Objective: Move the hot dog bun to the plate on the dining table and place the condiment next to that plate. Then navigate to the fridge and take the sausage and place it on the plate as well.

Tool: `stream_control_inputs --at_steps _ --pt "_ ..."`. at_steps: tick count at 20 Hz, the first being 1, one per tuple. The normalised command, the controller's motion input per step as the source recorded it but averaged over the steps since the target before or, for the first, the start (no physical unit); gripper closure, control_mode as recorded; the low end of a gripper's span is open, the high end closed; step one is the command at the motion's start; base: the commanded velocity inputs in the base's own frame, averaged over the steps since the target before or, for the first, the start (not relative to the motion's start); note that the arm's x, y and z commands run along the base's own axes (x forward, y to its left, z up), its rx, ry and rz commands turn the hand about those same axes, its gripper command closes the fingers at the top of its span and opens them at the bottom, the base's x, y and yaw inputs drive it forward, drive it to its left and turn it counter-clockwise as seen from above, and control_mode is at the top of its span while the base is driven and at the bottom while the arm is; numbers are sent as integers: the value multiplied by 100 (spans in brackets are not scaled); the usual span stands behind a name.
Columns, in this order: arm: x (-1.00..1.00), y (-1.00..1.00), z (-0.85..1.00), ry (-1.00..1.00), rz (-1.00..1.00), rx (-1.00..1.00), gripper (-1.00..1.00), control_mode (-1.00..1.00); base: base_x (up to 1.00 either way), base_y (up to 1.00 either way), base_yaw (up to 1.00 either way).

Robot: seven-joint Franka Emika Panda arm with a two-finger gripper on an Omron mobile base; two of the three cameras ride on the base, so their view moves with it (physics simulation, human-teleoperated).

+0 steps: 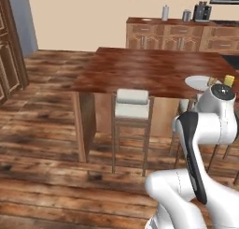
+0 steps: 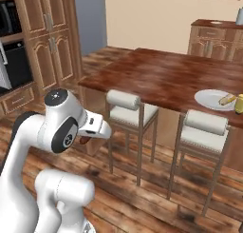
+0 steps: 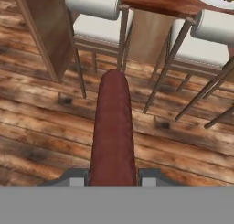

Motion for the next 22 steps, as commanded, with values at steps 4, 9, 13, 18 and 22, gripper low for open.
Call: stream_control_inputs --at_steps 4,9,13,18,22 --pt "0 0 0 0 0 0 100 100 9 -100 -10" --pt "0 0 0 0 0 0 100 100 42 -91 -17" --pt "0 0 0 0 0 0 100 100 72 -13 -42" --pt "0 0 0 0 0 0 100 100 73 13 -42" --pt "0 0 0 0 0 0 100 100 84 48 -24"
